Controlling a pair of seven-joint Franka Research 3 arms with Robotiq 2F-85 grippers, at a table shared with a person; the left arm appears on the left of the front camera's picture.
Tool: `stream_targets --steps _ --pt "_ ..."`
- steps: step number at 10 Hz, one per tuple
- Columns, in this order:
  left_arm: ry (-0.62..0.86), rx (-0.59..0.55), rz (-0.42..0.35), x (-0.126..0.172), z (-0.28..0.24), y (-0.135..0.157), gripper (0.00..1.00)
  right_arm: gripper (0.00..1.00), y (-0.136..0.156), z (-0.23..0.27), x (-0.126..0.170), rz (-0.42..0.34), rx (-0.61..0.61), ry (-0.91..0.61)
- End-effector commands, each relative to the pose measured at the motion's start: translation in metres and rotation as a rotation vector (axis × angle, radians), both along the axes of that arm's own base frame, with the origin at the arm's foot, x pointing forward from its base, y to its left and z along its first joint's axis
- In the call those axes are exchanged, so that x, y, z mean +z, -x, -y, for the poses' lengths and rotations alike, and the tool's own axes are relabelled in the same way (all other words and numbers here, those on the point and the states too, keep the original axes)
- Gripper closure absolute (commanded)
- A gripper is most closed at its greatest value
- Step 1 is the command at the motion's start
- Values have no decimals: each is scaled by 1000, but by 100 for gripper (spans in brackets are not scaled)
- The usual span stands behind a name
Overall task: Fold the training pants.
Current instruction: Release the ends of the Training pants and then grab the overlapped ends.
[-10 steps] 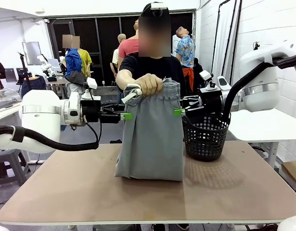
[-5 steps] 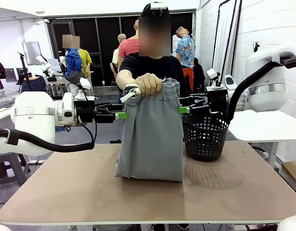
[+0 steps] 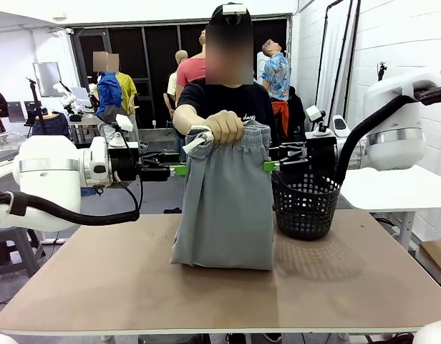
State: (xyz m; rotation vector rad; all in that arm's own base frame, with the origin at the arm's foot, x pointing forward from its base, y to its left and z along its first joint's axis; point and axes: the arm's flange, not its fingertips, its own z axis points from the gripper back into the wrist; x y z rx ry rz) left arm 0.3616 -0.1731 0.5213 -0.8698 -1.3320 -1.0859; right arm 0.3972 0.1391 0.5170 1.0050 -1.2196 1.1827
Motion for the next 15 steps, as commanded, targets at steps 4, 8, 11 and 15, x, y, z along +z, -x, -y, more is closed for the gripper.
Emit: stream_targets --steps 4,8,11,15 --pt "22 -51 13 -7 11 -9 0 0 3 -4 -7 -56 45 -40" --pt "37 -88 4 -6 14 -13 0 0 11 -7 -10 -115 143 -54" --pt "36 -93 0 -8 19 -18 0 0 19 -7 -12 -85 139 -29" --pt "23 -102 -20 -13 23 -22 0 0 24 -18 -29 -119 148 -1"
